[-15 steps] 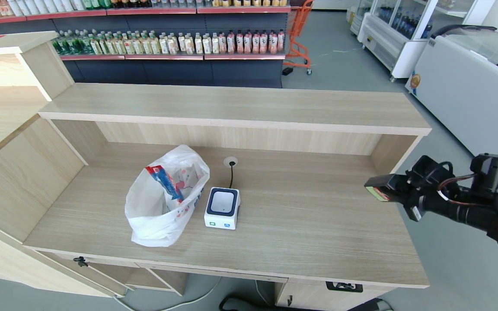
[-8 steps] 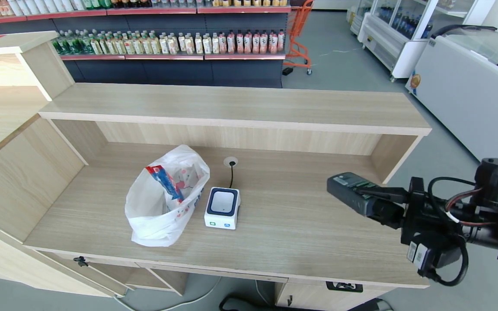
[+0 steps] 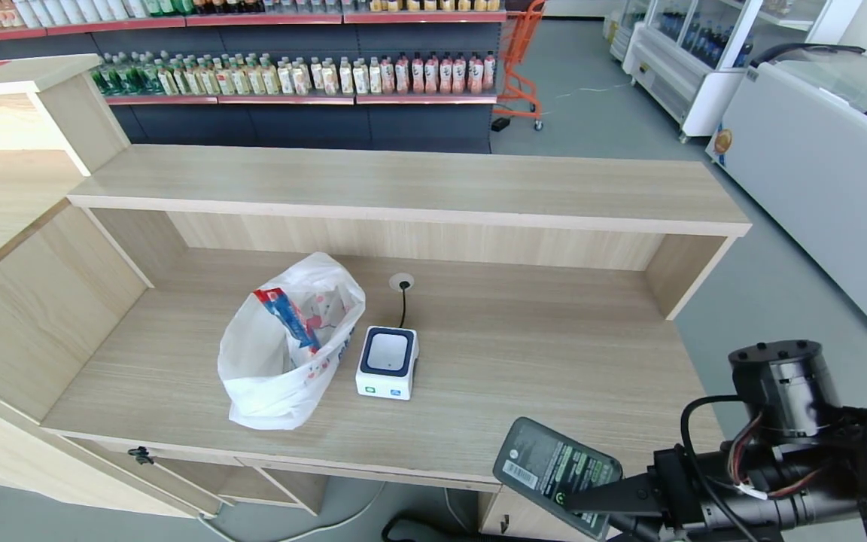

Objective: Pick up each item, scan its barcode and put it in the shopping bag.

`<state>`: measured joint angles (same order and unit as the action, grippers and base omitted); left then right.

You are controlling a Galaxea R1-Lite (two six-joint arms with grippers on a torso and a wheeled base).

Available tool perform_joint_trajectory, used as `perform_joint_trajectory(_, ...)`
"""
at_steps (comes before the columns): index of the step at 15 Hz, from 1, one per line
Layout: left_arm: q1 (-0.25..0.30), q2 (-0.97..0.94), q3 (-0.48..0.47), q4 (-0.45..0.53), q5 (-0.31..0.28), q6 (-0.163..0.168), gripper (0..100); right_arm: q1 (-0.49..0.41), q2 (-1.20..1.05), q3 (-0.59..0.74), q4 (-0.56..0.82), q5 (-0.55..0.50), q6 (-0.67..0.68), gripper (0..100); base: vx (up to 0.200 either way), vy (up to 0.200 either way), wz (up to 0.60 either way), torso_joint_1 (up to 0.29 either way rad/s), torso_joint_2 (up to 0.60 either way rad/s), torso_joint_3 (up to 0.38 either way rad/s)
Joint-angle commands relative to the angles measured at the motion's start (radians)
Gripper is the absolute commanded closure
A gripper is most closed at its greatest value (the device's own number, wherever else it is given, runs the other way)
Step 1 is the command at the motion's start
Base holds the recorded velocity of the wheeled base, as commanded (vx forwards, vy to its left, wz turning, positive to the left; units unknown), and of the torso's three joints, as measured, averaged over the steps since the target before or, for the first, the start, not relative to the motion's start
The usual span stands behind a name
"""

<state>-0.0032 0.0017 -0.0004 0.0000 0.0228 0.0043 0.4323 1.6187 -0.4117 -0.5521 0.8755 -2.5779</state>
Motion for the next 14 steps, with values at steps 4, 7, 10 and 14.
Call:
perform_joint_trajectory(4, 0.0, 0.0, 0.0, 0.0, 0.0, 0.0, 0, 0.046, -0.023, 0.028, 0.003, 0.028, -0.05, 100, 0.0, 0.0, 0.0, 0.0, 0.0, 0.0)
perform_joint_trajectory(7, 0.0, 0.0, -0.001, 0.0, 0.0, 0.0, 0, 0.052, -0.04, 0.033, 0.001, 0.091, -0.11, 100, 0.0, 0.0, 0.0, 0.0, 0.0, 0.0)
perform_joint_trajectory(10, 0.0, 0.0, 0.0, 0.0, 0.0, 0.0, 0, 0.055, -0.051, 0.047, 0.003, 0.111, -0.131, 100, 0.0, 0.0, 0.0, 0.0, 0.0, 0.0)
perform_joint_trajectory(14, 0.0, 0.0, 0.0, 0.0, 0.0, 0.0, 0, 0.063, -0.118, 0.047, 0.009, 0.157, -0.139, 100, 0.0, 0.0, 0.0, 0.0, 0.0, 0.0)
